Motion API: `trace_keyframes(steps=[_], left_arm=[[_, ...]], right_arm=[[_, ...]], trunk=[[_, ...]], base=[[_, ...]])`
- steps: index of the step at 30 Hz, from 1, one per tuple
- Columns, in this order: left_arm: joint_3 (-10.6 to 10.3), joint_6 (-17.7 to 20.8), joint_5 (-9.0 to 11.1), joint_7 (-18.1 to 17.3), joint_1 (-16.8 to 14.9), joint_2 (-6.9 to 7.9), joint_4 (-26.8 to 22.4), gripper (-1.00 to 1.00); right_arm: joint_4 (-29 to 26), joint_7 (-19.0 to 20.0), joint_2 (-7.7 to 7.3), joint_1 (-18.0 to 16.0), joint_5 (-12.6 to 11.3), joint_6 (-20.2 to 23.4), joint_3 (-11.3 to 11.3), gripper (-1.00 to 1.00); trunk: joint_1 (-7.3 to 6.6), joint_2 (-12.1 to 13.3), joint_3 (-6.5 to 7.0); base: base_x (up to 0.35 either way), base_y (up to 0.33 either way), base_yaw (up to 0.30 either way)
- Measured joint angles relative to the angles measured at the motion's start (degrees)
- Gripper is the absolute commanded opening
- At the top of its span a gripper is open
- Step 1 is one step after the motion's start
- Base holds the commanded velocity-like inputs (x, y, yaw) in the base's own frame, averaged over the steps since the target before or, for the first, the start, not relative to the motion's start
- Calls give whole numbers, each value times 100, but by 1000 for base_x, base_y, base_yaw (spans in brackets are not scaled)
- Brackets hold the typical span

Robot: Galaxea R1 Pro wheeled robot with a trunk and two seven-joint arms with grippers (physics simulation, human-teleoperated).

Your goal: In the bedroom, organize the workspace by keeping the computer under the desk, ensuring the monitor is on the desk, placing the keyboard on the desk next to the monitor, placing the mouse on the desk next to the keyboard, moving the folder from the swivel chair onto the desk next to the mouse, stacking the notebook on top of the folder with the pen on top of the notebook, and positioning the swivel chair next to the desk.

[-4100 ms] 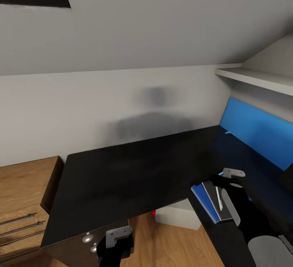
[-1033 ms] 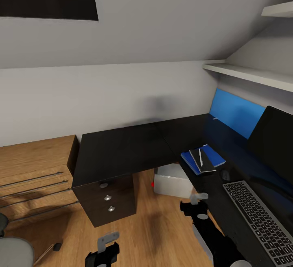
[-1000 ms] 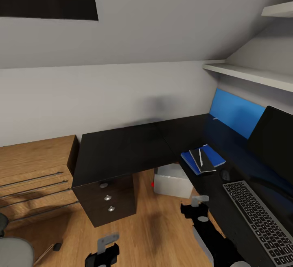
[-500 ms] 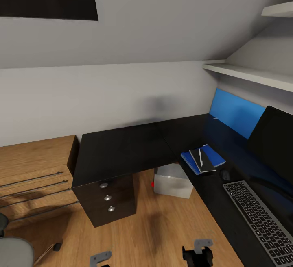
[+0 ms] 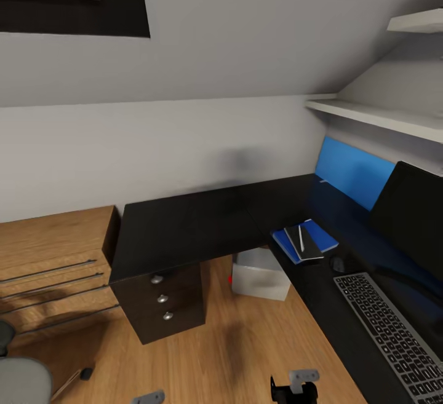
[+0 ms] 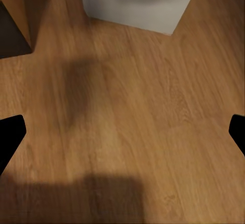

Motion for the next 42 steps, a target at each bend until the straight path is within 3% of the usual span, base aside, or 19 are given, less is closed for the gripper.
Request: trace_keyframes(steps=[14, 27, 42], left_arm=[[51, -22, 12, -81, 0, -52, 195, 100], [250, -32, 5, -90, 0, -62, 446, 100], [246, -34, -1, -100, 0, -62, 468, 100]], right_arm=[[127, -3, 20, 6, -2, -298, -7, 100], [131, -10, 21, 7, -7, -315, -16, 100], [116, -15, -15, 4, -57, -321, -37, 100]], trunk=[[-1, 0, 123], [-2, 0, 229], [-2, 0, 289]], base=[[-233, -88, 70], [-22, -10, 166], [0, -40, 243]])
